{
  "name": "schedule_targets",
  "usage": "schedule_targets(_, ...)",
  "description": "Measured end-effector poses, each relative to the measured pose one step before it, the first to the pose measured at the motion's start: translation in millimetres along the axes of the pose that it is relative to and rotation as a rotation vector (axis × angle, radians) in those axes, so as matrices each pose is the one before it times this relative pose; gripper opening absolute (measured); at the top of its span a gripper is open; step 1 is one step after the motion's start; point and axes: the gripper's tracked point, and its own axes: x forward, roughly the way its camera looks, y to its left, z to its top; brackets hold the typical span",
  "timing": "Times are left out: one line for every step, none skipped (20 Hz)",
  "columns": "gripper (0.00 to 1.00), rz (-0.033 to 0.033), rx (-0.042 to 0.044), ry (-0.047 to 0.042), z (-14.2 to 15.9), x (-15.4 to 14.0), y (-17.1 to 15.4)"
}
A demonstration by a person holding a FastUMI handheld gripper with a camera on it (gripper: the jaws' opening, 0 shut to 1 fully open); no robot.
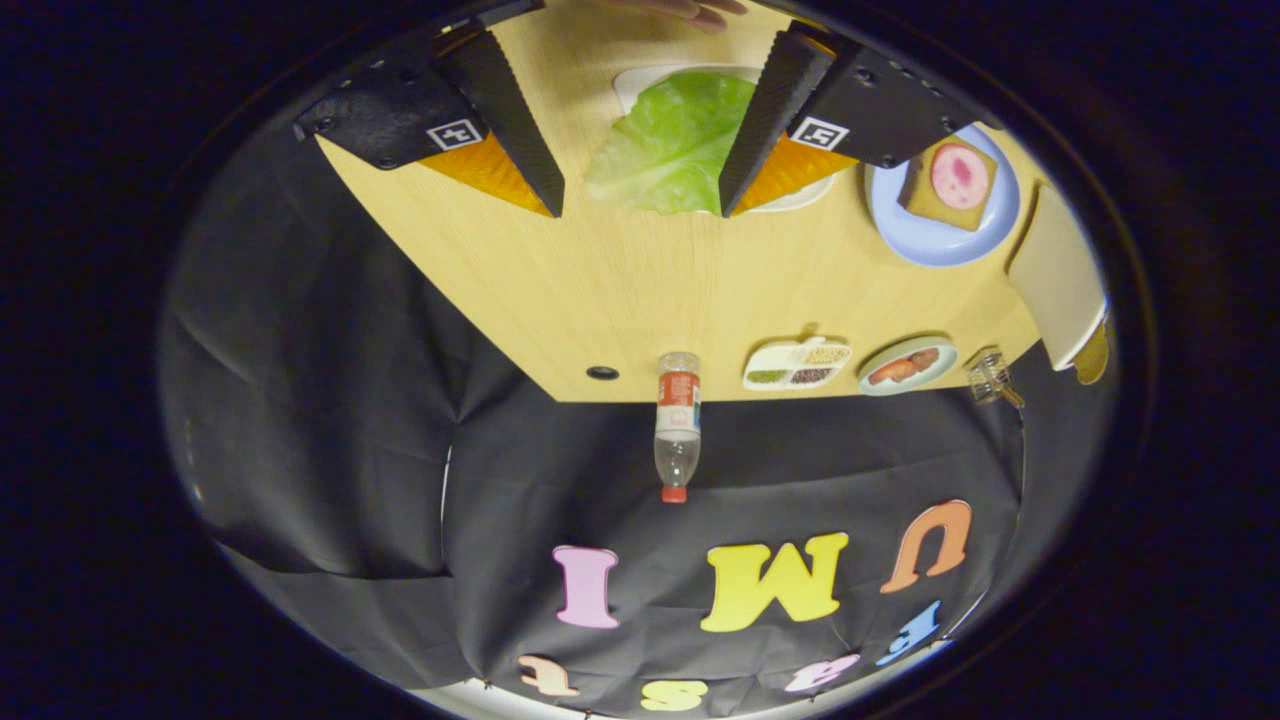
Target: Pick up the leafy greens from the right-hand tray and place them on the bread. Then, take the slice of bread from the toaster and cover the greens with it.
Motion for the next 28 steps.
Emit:
schedule_targets(0.96,-0.00764,0.00391,0.02391,-6.27,5.77,-4.45)
schedule_targets(0.96,0.00059,0.00811,0.02479,-5.27,5.94,-1.05)
schedule_targets(0.96,0.00496,0.00678,0.02751,-5.44,6.11,-0.48)
schedule_targets(0.96,0.01322,0.00741,0.02692,-5.89,5.91,1.42)
schedule_targets(0.96,0.01659,0.00676,0.02415,-4.35,3.79,2.03)
schedule_targets(0.96,0.01333,0.00218,0.02072,-4.5,3.02,1.39)
schedule_targets(0.96,0.00683,0.001,0.01256,-1.5,2.5,0.14)
schedule_targets(0.96,0.00824,0.00051,0.0075,-1.17,2.35,0.56)
schedule_targets(0.96,0.01032,0.00165,0.00623,-0.17,0.32,0.99)
schedule_targets(0.95,0.00875,-0.00005,-0.00075,0.69,1.4,0.96)
schedule_targets(0.93,0.00895,-0.00244,0.00192,1.03,1.65,2.21)
schedule_targets(0.87,0.0068,-0.00524,0.00121,0.56,0.81,1.92)
schedule_targets(0.8,0.00076,-0.00748,-0.00508,2.23,0.26,0.97)
schedule_targets(0.76,-0.00909,-0.01159,-0.00525,0.46,0.78,-0.77)
schedule_targets(0.66,-0.01453,-0.0102,-0.00644,1.5,-0.53,-2.6)
schedule_targets(0.57,-0.00452,-0.00422,-0.0067,1.17,-1.11,-0.27)
schedule_targets(0.47,-0.0074,0.00405,-0.01029,2.11,-0.6,-1.82)
schedule_targets(0.38,-0.00076,0.00523,-0.00612,0.73,-1.4,-0.29)
schedule_targets(0.32,-0.00351,-0.00218,-0.00956,1.39,-1.14,-0.99)
schedule_targets(0.27,-0.00023,-0.00015,-0.01424,1.36,-2.35,-0.07)
schedule_targets(0.27,0.00809,-0.00308,-0.01688,2.78,-2.48,1.63)
schedule_targets(0.27,-0.00368,-0.00926,-0.01983,2.6,-1.75,-0.47)
schedule_targets(0.27,-0.01454,-0.01479,-0.0178,2.43,-1.69,-2.57)
schedule_targets(0.27,-0.01889,-0.01573,0.00494,-2.53,0.89,-3.65)
schedule_targets(0.03,-0.00901,-0.01284,0.01367,-3.8,3.04,-0.73)
schedule_targets(0.06,0.00731,-0.00793,0.006,-1.79,-4.27,1.51)
schedule_targets(0.06,0.00432,0.00532,-0.00029,-0.41,-0.49,0.82)
schedule_targets(0.03,0.00718,0.01697,-0.00931,0.99,-1.9,0.28)
